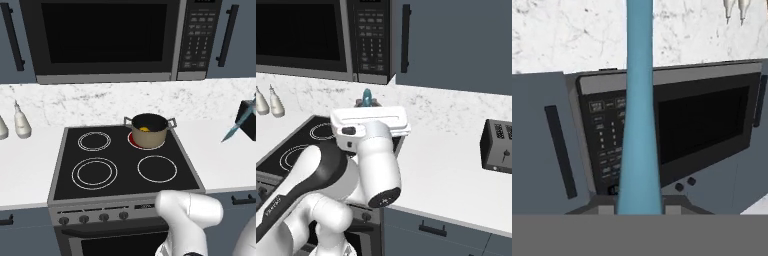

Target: Put the avocado and lemon in the pot. Retrieve the spatula and lightly stir the vegetables in the pot.

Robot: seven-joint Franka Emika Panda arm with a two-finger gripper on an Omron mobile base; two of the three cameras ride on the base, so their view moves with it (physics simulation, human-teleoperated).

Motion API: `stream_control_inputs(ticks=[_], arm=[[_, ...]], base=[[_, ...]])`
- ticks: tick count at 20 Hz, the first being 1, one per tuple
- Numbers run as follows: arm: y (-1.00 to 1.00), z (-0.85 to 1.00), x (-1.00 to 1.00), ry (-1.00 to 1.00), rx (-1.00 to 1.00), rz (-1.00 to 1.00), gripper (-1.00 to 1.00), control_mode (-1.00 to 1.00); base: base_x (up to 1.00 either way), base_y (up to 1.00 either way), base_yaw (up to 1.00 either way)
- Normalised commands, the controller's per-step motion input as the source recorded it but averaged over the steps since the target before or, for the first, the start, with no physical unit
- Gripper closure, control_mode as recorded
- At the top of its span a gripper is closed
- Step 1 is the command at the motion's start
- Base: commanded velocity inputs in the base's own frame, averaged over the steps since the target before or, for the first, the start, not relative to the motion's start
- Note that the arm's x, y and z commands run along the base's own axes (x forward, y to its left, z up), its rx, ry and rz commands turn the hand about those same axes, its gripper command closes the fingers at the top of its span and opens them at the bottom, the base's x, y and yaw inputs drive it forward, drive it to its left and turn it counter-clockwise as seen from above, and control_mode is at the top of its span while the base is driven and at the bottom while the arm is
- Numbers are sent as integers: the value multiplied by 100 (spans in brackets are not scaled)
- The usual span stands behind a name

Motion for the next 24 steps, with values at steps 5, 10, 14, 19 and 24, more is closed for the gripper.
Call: stream_control_inputs(ticks=[5,10,14,19,24], arm=[[35,11,23,1,23,2,100,-100],[26,0,22,0,37,4,100,-100],[16,7,24,2,30,3,100,-100],[27,13,22,13,0,0,100,-100],[15,0,37,13,0,0,100,-100]], base=[[0,0,0],[0,0,0],[0,0,0],[0,0,0],[0,0,0]])
